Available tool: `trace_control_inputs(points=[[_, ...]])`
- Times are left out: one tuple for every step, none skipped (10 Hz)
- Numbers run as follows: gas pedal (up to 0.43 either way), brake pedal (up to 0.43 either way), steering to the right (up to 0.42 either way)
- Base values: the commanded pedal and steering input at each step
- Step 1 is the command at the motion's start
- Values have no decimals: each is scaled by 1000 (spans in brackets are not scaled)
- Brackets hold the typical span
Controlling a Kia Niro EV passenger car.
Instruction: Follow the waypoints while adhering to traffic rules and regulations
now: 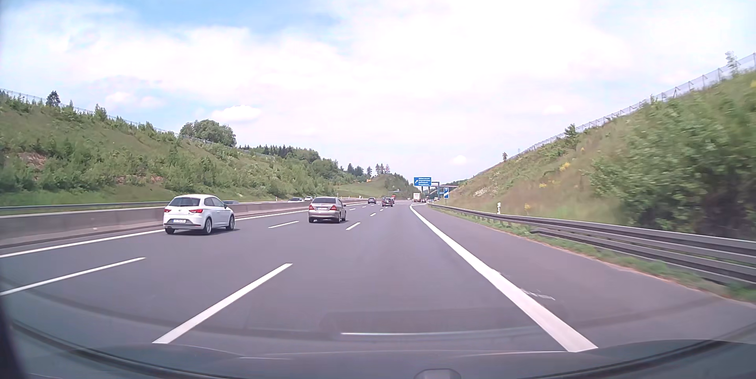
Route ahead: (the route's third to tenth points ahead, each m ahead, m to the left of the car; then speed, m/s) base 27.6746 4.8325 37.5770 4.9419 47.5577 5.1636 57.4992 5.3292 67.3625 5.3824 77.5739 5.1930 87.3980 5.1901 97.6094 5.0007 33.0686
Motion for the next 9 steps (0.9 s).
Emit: trace_control_inputs(points=[[189,0,-1],[189,0,0],[189,0,-1],[189,0,-1],[189,0,-1],[189,0,-1],[189,0,-1],[189,0,-1],[189,0,-1]])
